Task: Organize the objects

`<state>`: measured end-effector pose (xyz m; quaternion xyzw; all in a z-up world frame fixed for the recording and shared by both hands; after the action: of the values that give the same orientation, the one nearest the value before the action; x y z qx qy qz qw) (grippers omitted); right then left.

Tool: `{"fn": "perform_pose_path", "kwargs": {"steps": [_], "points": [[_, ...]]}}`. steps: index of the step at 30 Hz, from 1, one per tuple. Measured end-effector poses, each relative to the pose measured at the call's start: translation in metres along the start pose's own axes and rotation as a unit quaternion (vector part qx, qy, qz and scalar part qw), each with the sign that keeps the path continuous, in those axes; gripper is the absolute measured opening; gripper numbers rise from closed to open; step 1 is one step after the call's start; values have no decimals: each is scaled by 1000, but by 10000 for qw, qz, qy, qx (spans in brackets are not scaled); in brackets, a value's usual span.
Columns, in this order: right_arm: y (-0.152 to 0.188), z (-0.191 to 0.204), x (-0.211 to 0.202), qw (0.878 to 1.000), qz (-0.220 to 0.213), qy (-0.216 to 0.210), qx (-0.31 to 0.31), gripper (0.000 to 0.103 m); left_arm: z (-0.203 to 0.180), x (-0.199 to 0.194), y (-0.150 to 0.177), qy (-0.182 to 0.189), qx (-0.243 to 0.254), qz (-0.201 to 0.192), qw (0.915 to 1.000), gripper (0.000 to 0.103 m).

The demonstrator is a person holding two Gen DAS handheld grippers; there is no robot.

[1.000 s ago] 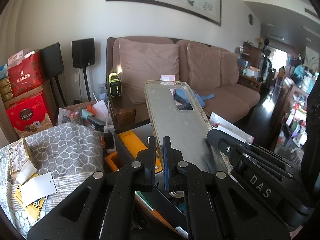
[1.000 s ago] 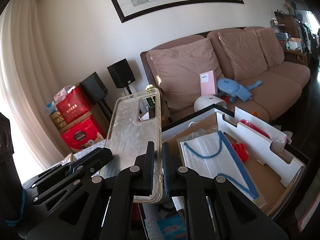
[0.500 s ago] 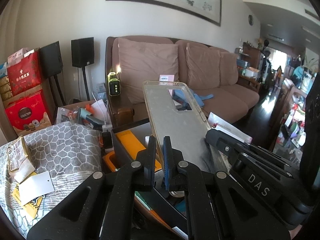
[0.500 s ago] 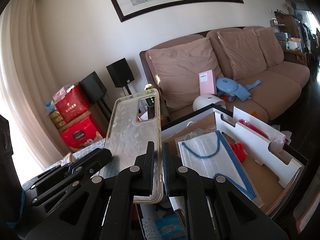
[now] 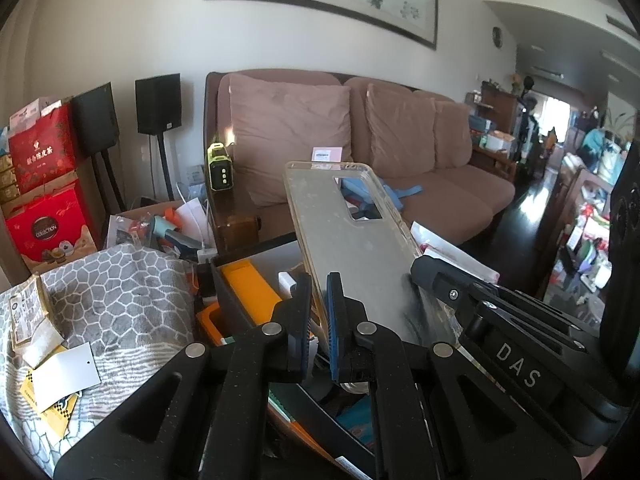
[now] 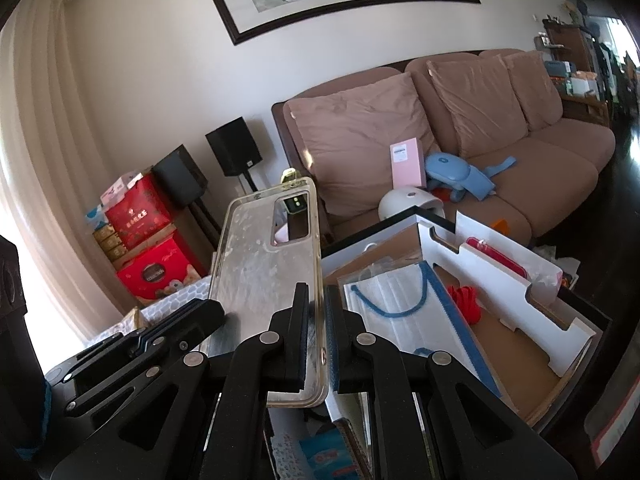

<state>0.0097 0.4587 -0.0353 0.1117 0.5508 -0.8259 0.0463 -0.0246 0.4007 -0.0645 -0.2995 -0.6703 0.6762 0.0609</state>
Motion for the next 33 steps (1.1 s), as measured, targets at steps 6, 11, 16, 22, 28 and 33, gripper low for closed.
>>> {"fn": "perform_pose_path", "kwargs": {"steps": [6,11,16,22,28,33], "points": [[-2,-6,0,10000,-5,44,48,8,-4,2,-1,40,26,-8,10000,7],[-2,-12,0,9999,21,55,100,8,-9,4,0,67,66,4,10000,7],[-5,-17,-3,9999,-16,74,152,8,-16,4,-2,105,164,-41,9998,7],[-5,-23,-3,9998,15,97,197,8,-21,7,1,138,161,-11,9998,7],[-6,-27,-3,9997,18,121,218,8,-25,8,2,168,163,14,9997,7],[-6,-31,-4,9996,20,160,232,8,-28,9,2,181,205,12,9996,8]]}}
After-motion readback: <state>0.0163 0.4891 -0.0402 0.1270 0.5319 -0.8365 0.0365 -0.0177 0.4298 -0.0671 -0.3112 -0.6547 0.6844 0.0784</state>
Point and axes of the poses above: each gripper's, at about its wrist camera, not at the fingertips, and x roughly the way its jaws point, z to its left, y to its underside, the point moved 5 cm from there along x, roughly the way its jaws point, and after that the axes turned 13 degrees about -z, right-handed, at the moved point
